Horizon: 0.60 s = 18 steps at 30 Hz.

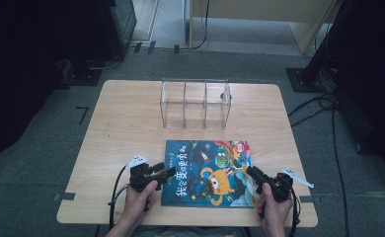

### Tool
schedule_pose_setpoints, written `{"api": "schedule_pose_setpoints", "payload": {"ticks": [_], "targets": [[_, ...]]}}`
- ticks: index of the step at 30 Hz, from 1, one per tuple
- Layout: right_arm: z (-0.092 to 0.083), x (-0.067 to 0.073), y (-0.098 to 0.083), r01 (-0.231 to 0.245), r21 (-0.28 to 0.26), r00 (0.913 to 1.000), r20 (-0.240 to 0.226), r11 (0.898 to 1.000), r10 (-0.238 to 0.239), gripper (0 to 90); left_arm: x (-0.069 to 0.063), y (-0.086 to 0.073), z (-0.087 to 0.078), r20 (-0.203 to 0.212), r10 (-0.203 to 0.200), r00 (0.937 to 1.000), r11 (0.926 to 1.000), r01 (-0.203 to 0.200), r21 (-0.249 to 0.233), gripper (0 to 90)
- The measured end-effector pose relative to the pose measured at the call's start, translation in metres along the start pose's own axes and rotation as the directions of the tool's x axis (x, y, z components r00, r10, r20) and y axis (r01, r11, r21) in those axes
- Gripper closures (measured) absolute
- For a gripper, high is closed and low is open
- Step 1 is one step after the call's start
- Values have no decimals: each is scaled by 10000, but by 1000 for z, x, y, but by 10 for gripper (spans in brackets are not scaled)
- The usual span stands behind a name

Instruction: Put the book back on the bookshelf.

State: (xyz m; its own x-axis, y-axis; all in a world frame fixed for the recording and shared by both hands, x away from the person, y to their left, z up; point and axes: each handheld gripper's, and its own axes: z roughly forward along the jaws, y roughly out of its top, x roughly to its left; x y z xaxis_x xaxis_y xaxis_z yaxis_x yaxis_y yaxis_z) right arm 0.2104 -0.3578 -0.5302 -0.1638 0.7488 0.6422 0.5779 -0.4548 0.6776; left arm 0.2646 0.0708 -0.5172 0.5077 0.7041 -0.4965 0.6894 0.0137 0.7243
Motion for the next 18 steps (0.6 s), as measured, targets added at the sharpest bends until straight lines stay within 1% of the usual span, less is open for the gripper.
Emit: {"api": "schedule_pose_setpoints", "payload": {"ticks": [2,4,5,6,7,8,9,10,11,12,13,14,15,16,17,18], "targets": [[0,0,0,7,-19,10000,-8,10000,-7,640,0,0,0,6,42,10000,10000,-42,-43,363],[-1,0,0,5,-188,10000,13,9998,-5,643,0,0,0,59,31,10000,10000,-31,-63,363],[-1,0,0,11,-238,10000,-16,9997,-11,670,1,1,0,69,-17,10000,10000,17,-32,363],[-1,0,0,11,-238,10000,-16,9997,-11,670,1,1,0,69,-17,10000,10000,17,-32,362],[-1,0,1,-225,-254,9885,-1503,9994,185,693,2,0,2,207,-86,9997,9999,85,59,385],[-1,0,1,-225,-254,9885,-1503,9994,185,684,2,0,3,455,-93,9989,9997,83,229,385],[1,2,0,-131,-122,9857,-1684,9998,109,682,0,0,5,365,142,9992,9992,-156,377,374],[5,9,-4,461,19,9980,-437,9989,-460,655,-4,-1,4,-400,300,9988,9994,-293,177,349],[5,9,-4,461,19,9980,-437,9989,-460,655,-4,-1,4,-400,300,9988,9994,-293,177,347],[6,14,-5,778,23,9965,299,9970,-778,619,0,-1,3,-471,-63,9989,9999,67,91,332],[6,14,-5,886,144,9925,834,9960,-895,619,0,-1,3,-471,-63,9989,9999,67,91,324],[5,13,-5,832,196,9913,1004,9963,-848,617,3,0,3,-389,-237,9990,9993,248,282,321],[5,10,-4,605,285,9933,971,9978,-630,609,3,0,4,-391,-239,9989,9988,255,417,320],[5,7,-3,427,434,9928,1105,9981,-473,605,3,0,4,-391,-239,9989,9988,255,417,319],[5,7,-3,427,434,9928,1105,9981,-473,605,3,0,6,-402,-247,9989,9984,267,501,319],[8,2,-1,-122,639,9958,910,9979,64,591,2,0,7,-428,-214,9989,9979,240,608,321]]}}
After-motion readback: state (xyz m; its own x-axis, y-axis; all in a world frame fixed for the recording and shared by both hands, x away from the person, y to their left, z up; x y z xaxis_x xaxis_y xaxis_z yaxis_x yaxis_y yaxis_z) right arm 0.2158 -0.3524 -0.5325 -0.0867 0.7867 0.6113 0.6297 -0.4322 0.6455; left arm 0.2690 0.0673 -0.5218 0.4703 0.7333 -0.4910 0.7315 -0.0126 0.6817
